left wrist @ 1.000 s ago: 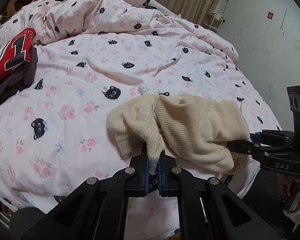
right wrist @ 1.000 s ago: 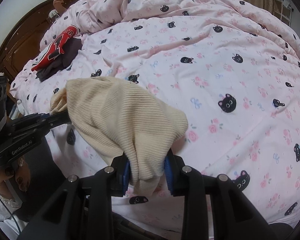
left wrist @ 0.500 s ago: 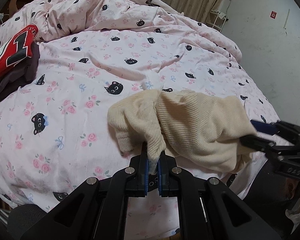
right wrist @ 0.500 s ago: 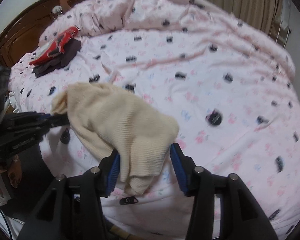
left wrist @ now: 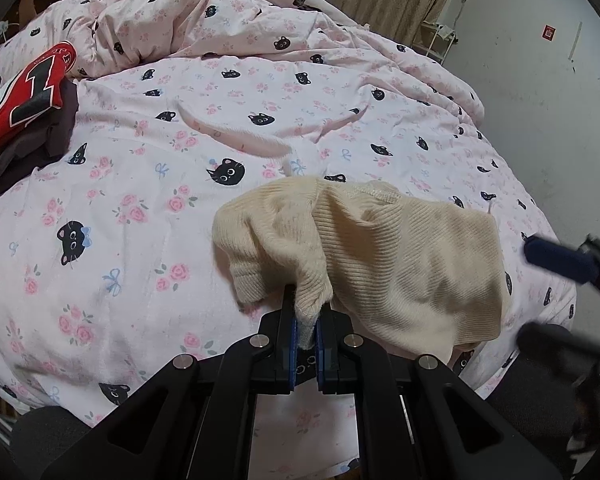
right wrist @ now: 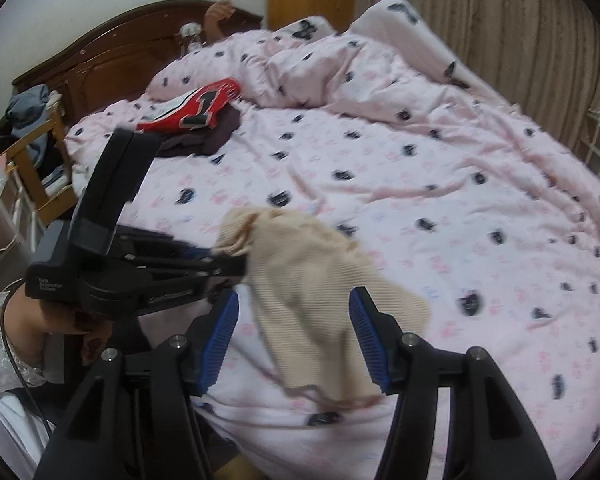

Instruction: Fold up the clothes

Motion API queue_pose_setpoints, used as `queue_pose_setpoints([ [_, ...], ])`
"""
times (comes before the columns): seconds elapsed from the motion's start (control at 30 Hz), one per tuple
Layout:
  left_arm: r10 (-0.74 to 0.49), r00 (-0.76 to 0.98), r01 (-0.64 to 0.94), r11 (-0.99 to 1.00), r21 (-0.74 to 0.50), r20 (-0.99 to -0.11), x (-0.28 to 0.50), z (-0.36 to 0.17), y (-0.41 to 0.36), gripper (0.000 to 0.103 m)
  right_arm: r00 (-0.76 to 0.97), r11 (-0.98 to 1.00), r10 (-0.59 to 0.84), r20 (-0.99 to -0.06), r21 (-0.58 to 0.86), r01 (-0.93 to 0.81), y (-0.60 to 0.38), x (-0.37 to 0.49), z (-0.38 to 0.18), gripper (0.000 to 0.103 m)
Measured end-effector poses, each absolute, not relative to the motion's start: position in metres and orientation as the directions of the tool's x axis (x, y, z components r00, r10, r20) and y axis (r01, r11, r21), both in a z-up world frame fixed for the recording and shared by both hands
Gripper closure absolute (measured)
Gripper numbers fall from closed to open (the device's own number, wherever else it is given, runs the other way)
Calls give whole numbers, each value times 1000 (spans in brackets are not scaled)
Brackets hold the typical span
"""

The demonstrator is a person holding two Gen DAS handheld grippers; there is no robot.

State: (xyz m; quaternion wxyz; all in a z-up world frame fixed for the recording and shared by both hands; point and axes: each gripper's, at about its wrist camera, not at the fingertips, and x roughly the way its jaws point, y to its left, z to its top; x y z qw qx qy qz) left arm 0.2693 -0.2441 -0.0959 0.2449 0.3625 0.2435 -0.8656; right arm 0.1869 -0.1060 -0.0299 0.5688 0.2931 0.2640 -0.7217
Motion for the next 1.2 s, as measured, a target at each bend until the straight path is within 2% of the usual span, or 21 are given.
queue_pose_setpoints([
  [0.23, -244, -612, 605, -757, -247, -752, 273, -96, -243, 97, -190, -245, -599, -777, -48, 968, -127, 181, -65, 46],
  [0.27, -245, -611, 605, -758, -244, -753, 273, -96, -243, 97, -191, -249, -590, -785, -49, 967, -130, 180, -70, 50],
  [0.3, -245, -610, 605, -758, -244, -753, 273, -96, -243, 97, -192, -254, -580, -792, -49, 966, -132, 179, -75, 63],
  [0.33, -245, -610, 606, -757, -244, -754, 273, -96, -243, 97, -193, -258, -569, -799, -49, 965, -135, 178, -80, 71],
  [0.37, -244, -610, 607, -756, -247, -754, 273, -97, -243, 97, -194, -262, -559, -806, -50, 964, -138, 177, -85, 85],
  [0.4, -243, -611, 607, -755, -248, -754, 273, -97, -243, 97, -189, -268, -557, -809, -41, 963, -139, 175, -87, 91],
  [0.53, -242, -613, 607, -753, -253, -752, 272, -97, -244, 97, -133, -291, -600, -789, 60, 955, -124, 156, -67, 96],
  [0.57, -243, -613, 608, -753, -253, -752, 272, -97, -244, 97, -127, -296, -610, -782, 76, 952, -121, 152, -62, 102],
  [1.2, -263, -605, 626, -740, -245, -752, 275, -91, -250, 97, -286, -473, -692, -663, 117, 873, -52, 74, 18, 101],
])
